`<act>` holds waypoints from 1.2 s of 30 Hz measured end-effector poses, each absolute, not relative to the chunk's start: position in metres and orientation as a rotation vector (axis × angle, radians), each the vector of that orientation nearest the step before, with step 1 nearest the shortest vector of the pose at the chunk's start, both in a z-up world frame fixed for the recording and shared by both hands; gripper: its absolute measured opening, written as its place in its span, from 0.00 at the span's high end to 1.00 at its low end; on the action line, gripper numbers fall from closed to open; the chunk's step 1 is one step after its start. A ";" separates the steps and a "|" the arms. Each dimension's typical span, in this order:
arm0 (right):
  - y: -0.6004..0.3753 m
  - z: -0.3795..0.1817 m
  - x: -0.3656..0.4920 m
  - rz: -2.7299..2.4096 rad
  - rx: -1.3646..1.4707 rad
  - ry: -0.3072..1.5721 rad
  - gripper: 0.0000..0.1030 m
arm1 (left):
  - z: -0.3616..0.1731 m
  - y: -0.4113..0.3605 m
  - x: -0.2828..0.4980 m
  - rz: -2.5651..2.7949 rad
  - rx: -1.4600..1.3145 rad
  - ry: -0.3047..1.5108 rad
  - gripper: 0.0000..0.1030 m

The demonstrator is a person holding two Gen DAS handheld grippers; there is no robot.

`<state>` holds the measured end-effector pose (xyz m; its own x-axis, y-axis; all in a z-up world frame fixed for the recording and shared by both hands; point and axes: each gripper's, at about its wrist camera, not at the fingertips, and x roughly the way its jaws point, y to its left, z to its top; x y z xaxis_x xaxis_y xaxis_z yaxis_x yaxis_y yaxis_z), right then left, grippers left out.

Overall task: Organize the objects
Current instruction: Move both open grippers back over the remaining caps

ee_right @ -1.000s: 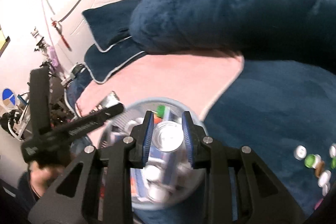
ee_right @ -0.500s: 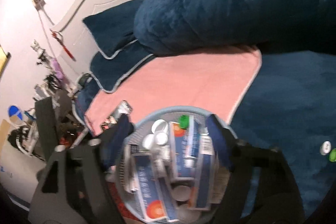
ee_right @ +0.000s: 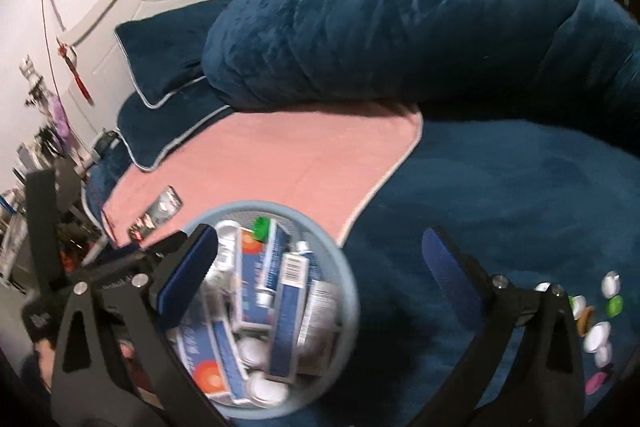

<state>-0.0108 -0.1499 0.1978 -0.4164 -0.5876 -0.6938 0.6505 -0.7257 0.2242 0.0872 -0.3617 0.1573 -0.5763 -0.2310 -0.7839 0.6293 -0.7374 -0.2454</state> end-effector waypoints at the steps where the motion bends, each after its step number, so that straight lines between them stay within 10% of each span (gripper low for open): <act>1: -0.146 0.197 -0.011 -2.161 1.014 0.107 0.00 | 0.158 -0.359 0.086 -2.313 1.047 0.698 0.02; 36: 0.160 0.131 -0.063 -2.520 1.296 -0.002 0.00 | 0.145 -0.116 -0.035 -2.644 1.482 0.249 0.02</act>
